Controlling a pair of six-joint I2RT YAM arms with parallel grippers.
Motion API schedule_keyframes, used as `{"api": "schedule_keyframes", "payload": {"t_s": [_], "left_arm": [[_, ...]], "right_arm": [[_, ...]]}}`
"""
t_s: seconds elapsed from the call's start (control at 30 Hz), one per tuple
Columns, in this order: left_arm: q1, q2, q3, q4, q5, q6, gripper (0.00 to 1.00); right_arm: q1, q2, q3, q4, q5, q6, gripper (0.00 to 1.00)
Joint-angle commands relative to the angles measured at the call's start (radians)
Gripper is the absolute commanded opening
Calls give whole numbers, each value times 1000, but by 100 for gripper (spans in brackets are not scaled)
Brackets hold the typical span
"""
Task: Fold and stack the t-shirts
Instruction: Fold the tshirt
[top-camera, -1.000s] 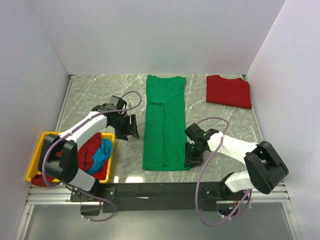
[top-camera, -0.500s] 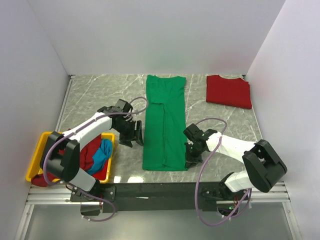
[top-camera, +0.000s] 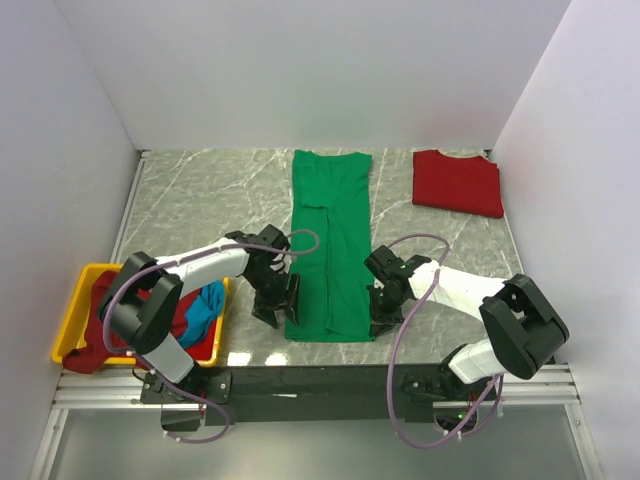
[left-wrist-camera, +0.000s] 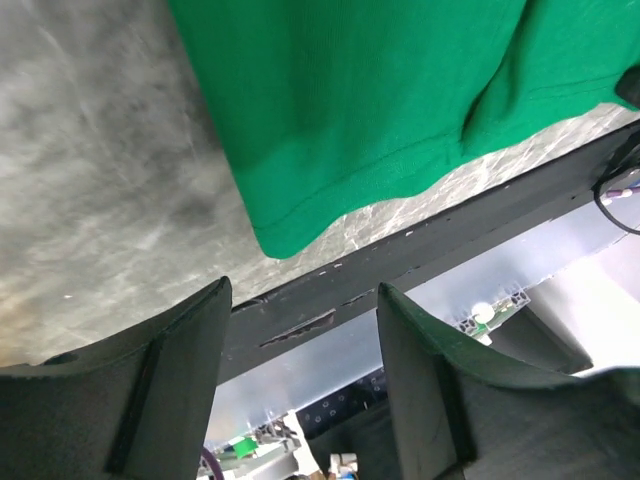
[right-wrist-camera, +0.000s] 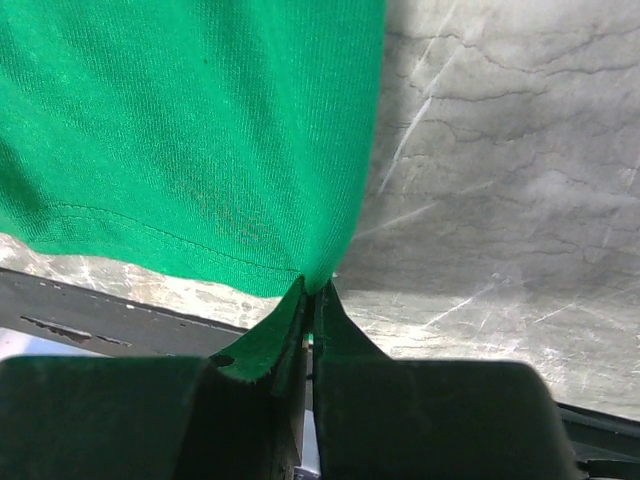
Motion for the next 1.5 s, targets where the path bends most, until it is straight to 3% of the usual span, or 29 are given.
{"api": "schedule_keyframes", "payload": {"t_s": [0.0,0.4,1.17,1.27,1.47], "left_arm": [[-27,11,-4,19,-9,-71,63],[-78,9,-59,94,-106,-192,54],[-150,67,-78,143,-192,-253,38],[-164,81,-75,151,-186,-256,32],[-175,98,-50,141,-194,-255,1]], "right_arm": [[10,8,12,-19,-1,-30,1],[12,-12,15,-55,17,-92,1],[9,-27,0,-73,39,-124,1],[10,-26,3,-76,42,-126,1],[4,-24,4,-75,40,-135,0]]}}
